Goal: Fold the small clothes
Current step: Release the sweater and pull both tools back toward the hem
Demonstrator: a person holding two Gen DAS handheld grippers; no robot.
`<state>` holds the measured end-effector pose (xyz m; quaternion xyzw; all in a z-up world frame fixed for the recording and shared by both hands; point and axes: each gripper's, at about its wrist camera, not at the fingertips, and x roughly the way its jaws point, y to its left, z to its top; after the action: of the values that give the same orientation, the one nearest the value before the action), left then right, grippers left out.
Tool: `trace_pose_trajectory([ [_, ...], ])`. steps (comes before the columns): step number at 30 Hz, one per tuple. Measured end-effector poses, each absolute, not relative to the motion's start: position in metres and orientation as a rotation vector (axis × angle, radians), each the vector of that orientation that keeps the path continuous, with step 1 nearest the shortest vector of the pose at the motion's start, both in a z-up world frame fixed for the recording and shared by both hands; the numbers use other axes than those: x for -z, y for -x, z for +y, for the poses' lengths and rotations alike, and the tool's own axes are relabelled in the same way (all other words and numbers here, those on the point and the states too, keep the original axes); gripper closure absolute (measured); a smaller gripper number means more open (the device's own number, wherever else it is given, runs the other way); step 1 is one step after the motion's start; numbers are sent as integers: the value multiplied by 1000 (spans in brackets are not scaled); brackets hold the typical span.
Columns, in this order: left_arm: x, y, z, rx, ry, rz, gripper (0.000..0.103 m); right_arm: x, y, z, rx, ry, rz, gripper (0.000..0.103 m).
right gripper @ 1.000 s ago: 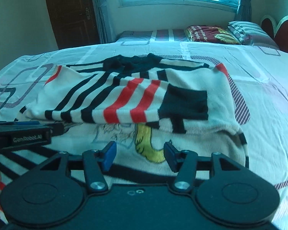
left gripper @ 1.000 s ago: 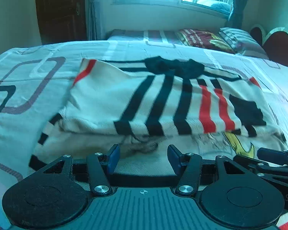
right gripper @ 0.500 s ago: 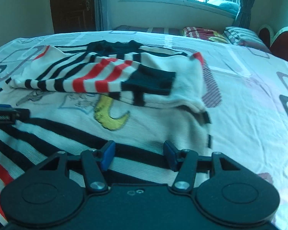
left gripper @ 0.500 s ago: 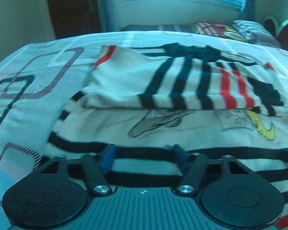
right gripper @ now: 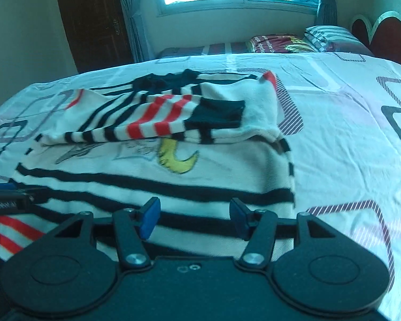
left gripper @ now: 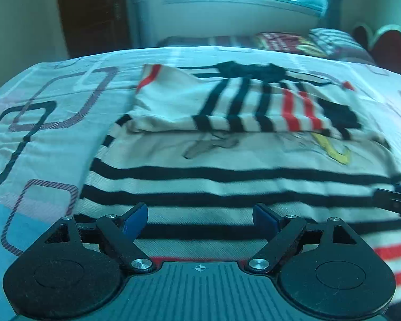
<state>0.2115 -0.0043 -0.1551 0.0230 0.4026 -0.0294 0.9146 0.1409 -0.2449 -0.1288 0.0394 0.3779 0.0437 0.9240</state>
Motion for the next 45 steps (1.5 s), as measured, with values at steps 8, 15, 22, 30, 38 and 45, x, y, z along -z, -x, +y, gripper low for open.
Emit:
trace_pose_trajectory([
  [8, 180, -187, 5, 133, -99, 838, 16, 152, -114, -194, -49, 68, 846, 47],
  [15, 184, -178, 46, 129, -72, 832, 13, 155, -94, -234, 117, 43, 825, 34],
  [22, 172, -161, 56, 101, -59, 828, 13, 146, -83, -230, 160, 3, 831, 42],
  [30, 161, -127, 52, 179, -55, 822, 13, 127, -58, -164, -32, 38, 784, 47],
  [38, 183, -109, 60, 167, -86, 839, 13, 153, -48, -147, -40, 70, 850, 47],
  [45, 183, -104, 72, 180, -88, 835, 13, 155, -31, -173, 47, 55, 828, 42],
])
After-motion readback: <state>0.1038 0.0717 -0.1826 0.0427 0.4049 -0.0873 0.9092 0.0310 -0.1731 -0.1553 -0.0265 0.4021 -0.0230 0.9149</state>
